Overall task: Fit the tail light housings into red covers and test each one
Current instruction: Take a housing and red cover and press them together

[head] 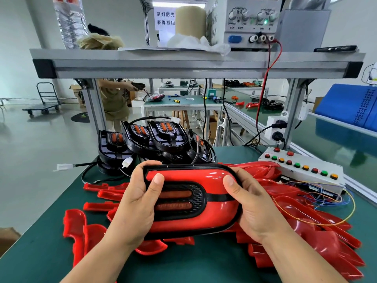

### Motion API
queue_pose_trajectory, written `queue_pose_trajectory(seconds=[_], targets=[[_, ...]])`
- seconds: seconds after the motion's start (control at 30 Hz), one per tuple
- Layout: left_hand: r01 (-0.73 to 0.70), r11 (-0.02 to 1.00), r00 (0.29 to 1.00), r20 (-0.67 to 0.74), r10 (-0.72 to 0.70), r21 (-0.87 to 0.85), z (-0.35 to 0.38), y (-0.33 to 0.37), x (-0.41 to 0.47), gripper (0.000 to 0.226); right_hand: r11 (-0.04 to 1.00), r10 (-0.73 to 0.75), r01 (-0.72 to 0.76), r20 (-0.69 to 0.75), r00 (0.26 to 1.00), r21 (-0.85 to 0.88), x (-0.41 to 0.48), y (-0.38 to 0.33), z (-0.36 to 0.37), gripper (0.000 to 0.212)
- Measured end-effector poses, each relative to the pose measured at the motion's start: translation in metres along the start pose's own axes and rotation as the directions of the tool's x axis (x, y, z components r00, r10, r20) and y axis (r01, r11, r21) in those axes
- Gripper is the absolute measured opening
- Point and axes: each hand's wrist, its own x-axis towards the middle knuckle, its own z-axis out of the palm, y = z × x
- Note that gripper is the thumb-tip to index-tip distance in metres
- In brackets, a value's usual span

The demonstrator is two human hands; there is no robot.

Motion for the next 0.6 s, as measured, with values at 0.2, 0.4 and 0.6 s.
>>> queue_pose_trajectory(seconds=[0.2,0.4,0.6], targets=[[0.030,0.999,0.999,-0.012,-0.031,-0.025,0.0005,-0.0009,0.0017,0.015,1.000,-0.031,0.031,-0.020,0.999,-0.003,-0.0021,-0.0028,0.0017,0.029],[0.108,0.993,0.993,-0.037,-0.109,-0.045,0.0045,-0.0001,0.0032,0.022,0.999,-0.012,0.010,-0.038,0.999,-0.040,-0.0009,-0.0028,0.0025,0.031],[0.233,0.968,0.971,-0.026,-0.236,-0.092,0.0044,0.0025,0.0028,0.028,0.990,0.076,-0.079,-0.036,0.996,-0.114,0.0004,-0.0046,-0.0013,0.058]])
